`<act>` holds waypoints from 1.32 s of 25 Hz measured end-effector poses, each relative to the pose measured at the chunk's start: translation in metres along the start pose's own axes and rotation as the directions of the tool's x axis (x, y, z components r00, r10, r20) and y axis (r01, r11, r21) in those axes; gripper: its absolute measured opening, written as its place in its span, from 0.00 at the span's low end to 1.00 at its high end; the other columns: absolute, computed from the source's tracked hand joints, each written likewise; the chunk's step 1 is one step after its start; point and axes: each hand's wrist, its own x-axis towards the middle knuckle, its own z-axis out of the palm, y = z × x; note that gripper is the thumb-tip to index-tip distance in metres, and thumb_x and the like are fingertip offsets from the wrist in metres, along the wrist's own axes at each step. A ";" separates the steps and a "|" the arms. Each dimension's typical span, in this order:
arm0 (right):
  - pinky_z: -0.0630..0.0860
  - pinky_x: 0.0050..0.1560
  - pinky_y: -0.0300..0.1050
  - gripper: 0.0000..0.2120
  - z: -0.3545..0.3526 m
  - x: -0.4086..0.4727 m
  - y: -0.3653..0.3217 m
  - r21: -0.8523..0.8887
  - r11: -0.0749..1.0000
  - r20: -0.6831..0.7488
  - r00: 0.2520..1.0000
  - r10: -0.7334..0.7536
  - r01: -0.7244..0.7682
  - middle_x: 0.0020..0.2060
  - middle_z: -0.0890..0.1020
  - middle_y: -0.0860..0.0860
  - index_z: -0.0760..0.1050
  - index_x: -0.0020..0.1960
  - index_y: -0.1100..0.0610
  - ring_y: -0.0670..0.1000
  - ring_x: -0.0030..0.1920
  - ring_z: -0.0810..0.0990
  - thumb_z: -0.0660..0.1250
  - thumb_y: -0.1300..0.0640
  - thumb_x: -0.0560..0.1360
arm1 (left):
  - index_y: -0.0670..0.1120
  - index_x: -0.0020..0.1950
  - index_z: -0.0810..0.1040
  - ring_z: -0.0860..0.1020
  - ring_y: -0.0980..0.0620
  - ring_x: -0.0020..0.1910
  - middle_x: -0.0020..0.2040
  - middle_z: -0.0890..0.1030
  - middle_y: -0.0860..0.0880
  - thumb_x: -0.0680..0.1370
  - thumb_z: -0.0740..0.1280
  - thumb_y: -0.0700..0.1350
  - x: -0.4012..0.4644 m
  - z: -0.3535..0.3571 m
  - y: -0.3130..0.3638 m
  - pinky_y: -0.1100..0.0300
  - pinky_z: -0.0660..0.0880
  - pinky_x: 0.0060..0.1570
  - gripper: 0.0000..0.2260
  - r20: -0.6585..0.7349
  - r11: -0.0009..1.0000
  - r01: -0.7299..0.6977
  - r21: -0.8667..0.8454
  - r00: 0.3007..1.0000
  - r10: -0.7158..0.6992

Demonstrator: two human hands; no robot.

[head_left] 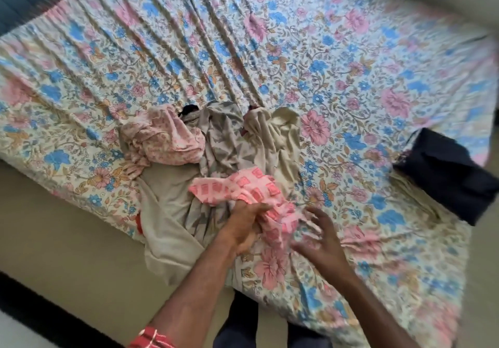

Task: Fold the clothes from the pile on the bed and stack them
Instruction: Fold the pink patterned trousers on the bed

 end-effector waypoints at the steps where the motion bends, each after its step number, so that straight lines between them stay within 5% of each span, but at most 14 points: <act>1: 0.75 0.61 0.42 0.46 0.004 -0.006 -0.012 0.007 0.997 0.050 0.996 -0.072 0.072 0.70 0.71 0.38 0.60 0.77 0.40 0.38 0.66 0.73 0.83 0.46 0.67 | 0.34 0.54 0.76 0.80 0.39 0.44 0.48 0.81 0.34 0.72 0.70 0.35 -0.012 0.019 0.006 0.50 0.80 0.41 0.12 0.143 1.000 -0.003 0.030 0.990 -0.001; 3: 0.81 0.58 0.44 0.32 0.007 -0.013 -0.041 0.106 0.986 -0.038 0.991 -0.126 0.130 0.63 0.80 0.42 0.67 0.72 0.39 0.44 0.61 0.81 0.77 0.55 0.74 | 0.36 0.54 0.74 0.79 0.40 0.41 0.42 0.80 0.38 0.72 0.66 0.34 -0.032 0.057 0.028 0.49 0.78 0.40 0.11 0.261 0.992 -0.029 0.121 0.965 -0.003; 6: 0.81 0.60 0.62 0.12 -0.014 -0.012 -0.090 0.525 0.851 -0.133 0.988 0.080 0.001 0.55 0.86 0.56 0.81 0.62 0.51 0.64 0.59 0.84 0.64 0.60 0.83 | 0.38 0.60 0.77 0.85 0.44 0.45 0.51 0.85 0.41 0.80 0.68 0.36 -0.045 0.094 0.068 0.53 0.83 0.41 0.09 0.114 0.826 -0.237 0.511 0.971 0.209; 9: 0.68 0.72 0.70 0.23 -0.044 -0.019 -0.126 0.877 0.467 0.098 0.993 0.067 -0.118 0.67 0.78 0.66 0.75 0.72 0.61 0.69 0.69 0.76 0.57 0.46 0.86 | 0.50 0.66 0.80 0.85 0.46 0.50 0.55 0.85 0.46 0.79 0.69 0.57 -0.062 0.098 0.093 0.57 0.82 0.44 0.19 0.196 0.633 -0.309 0.710 0.950 0.244; 12: 0.63 0.75 0.70 0.37 -0.074 -0.036 -0.144 0.937 0.302 0.174 0.984 0.038 -0.177 0.71 0.74 0.67 0.71 0.76 0.61 0.69 0.73 0.71 0.55 0.32 0.83 | 0.48 0.62 0.78 0.84 0.40 0.47 0.50 0.85 0.43 0.81 0.64 0.60 -0.087 0.094 0.076 0.48 0.82 0.47 0.19 0.339 0.774 -0.153 0.615 0.937 -0.084; 15: 0.72 0.69 0.71 0.35 -0.093 -0.042 -0.147 0.819 0.543 0.141 0.982 0.124 -0.186 0.65 0.78 0.69 0.76 0.71 0.63 0.72 0.66 0.77 0.67 0.35 0.78 | 0.42 0.67 0.74 0.82 0.36 0.53 0.54 0.84 0.39 0.79 0.72 0.46 -0.101 0.100 0.057 0.36 0.78 0.60 0.19 0.378 0.884 -0.036 0.466 0.911 -0.162; 18: 0.84 0.52 0.63 0.42 -0.094 -0.058 -0.146 0.581 0.795 -0.036 0.971 0.238 -0.173 0.53 0.85 0.64 0.71 0.70 0.63 0.66 0.50 0.87 0.78 0.37 0.68 | 0.47 0.70 0.73 0.83 0.36 0.52 0.55 0.84 0.37 0.77 0.71 0.37 -0.106 0.119 0.046 0.37 0.80 0.57 0.22 0.295 0.899 -0.068 0.433 0.953 -0.070; 20: 0.84 0.48 0.58 0.44 -0.094 -0.076 -0.144 0.457 0.873 -0.096 0.966 0.239 -0.170 0.55 0.82 0.58 0.64 0.70 0.54 0.60 0.48 0.87 0.79 0.35 0.64 | 0.51 0.72 0.73 0.82 0.35 0.53 0.60 0.81 0.35 0.79 0.68 0.34 -0.106 0.128 0.042 0.36 0.80 0.55 0.23 0.299 0.931 -0.095 0.352 0.954 -0.015; 25: 0.86 0.47 0.52 0.25 -0.111 -0.105 -0.142 0.228 0.973 -0.012 0.999 0.048 -0.044 0.53 0.85 0.54 0.71 0.65 0.52 0.53 0.45 0.89 0.79 0.50 0.73 | 0.50 0.69 0.74 0.82 0.39 0.47 0.56 0.81 0.39 0.78 0.67 0.32 -0.118 0.152 0.052 0.44 0.83 0.42 0.23 0.266 0.930 -0.178 0.323 0.960 0.091; 28: 0.86 0.45 0.54 0.03 -0.122 -0.108 -0.146 0.109 0.994 -0.214 0.977 -0.002 0.026 0.45 0.86 0.54 0.79 0.54 0.55 0.50 0.40 0.88 0.70 0.57 0.80 | 0.47 0.67 0.75 0.85 0.40 0.42 0.51 0.82 0.38 0.79 0.69 0.36 -0.122 0.155 0.063 0.43 0.84 0.42 0.17 0.183 0.903 -0.219 0.369 0.970 0.160; 33: 0.81 0.54 0.56 0.12 -0.150 -0.114 -0.164 0.331 0.939 -0.302 0.953 0.012 0.092 0.43 0.86 0.51 0.82 0.47 0.48 0.53 0.47 0.84 0.62 0.54 0.85 | 0.46 0.60 0.79 0.86 0.47 0.35 0.46 0.85 0.42 0.81 0.68 0.41 -0.118 0.129 0.074 0.47 0.85 0.38 0.08 -0.096 0.625 -0.204 0.754 0.906 0.412</act>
